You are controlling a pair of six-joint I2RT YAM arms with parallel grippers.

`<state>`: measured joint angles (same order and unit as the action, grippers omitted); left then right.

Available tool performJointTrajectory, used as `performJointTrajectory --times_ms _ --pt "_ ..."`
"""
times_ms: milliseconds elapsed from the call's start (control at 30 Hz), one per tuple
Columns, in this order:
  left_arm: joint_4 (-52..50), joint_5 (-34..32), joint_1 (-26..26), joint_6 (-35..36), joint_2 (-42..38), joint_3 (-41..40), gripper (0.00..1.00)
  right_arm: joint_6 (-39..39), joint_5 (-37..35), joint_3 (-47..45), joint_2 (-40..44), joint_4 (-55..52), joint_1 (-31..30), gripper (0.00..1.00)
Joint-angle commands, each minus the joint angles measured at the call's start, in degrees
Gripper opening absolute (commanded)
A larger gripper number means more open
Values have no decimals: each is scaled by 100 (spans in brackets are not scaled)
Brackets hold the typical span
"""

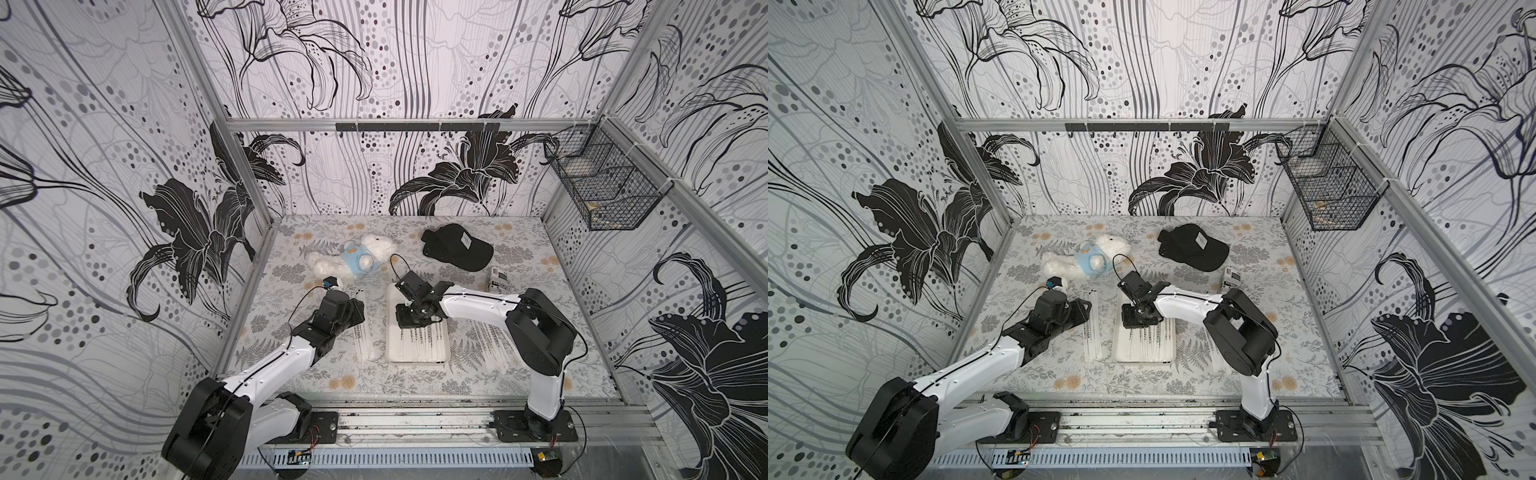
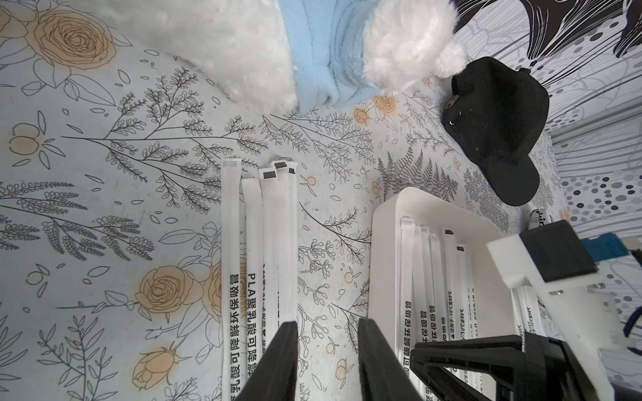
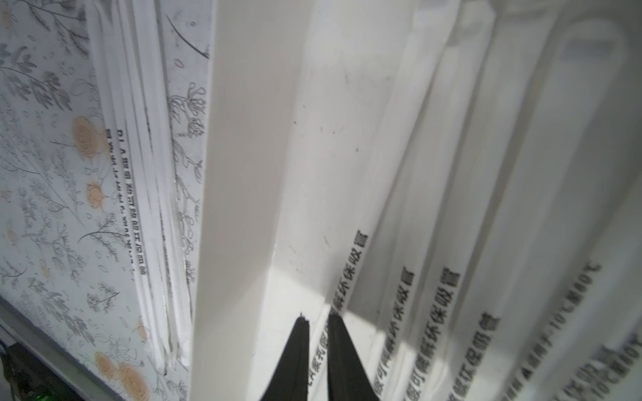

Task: Put the straws into the storage box
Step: Place the straw in the storage box.

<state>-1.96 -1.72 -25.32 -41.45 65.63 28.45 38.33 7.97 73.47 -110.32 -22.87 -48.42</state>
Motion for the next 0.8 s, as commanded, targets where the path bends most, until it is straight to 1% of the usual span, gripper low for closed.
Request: performJointTrajectory --times_ms 0,167,333,767 --pt "139 -48 36 85 -2 -79 34 121 102 91 -213 74 -53 15" --pt "133 -57 46 111 19 -91 34 101 -9 -49 -271 67 -53 13" --pt "113 -61 67 129 -14 -91 34 -56 -231 -257 -93 -143 -28 12" --pt "116 -41 80 137 -18 -85 34 -294 -248 -298 144 -349 44 12"
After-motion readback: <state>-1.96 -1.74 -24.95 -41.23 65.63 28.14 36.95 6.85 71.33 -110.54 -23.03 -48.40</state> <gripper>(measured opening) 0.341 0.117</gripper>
